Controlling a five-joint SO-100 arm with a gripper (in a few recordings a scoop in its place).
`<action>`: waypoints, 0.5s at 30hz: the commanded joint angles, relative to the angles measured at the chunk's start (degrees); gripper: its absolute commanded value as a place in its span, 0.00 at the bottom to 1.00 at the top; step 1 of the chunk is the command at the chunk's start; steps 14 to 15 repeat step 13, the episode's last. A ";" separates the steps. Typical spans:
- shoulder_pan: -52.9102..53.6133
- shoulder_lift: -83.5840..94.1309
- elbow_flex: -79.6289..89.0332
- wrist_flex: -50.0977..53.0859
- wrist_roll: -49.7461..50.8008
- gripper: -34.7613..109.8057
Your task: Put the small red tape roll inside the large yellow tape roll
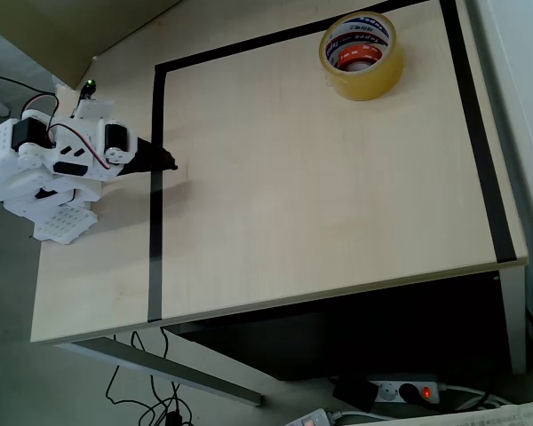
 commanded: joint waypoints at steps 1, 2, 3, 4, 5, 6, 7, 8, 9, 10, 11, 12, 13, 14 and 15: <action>-4.57 -0.44 -0.97 9.93 2.20 0.24; -5.45 -0.53 -0.97 9.93 2.20 0.24; -5.98 -0.53 -0.97 9.93 2.20 0.24; -6.06 -0.53 -0.97 9.93 2.20 0.24; -5.98 -0.53 -0.97 9.84 2.20 0.24; -5.36 -0.53 -0.97 9.84 2.20 0.24; -4.83 -0.53 -0.97 9.84 2.20 0.24; -4.48 -0.53 -0.97 9.84 2.20 0.24; -4.39 -0.53 -0.97 9.84 2.20 0.24; -4.39 -0.53 -0.97 9.84 2.20 0.24; -4.39 -0.53 -0.97 9.84 2.20 0.24; -4.39 -0.53 -0.97 9.84 2.20 0.24; -4.39 -0.53 -0.97 9.84 2.20 0.24; -4.39 -0.53 -0.97 9.84 2.20 0.24; -4.39 -0.53 -0.97 9.84 2.20 0.24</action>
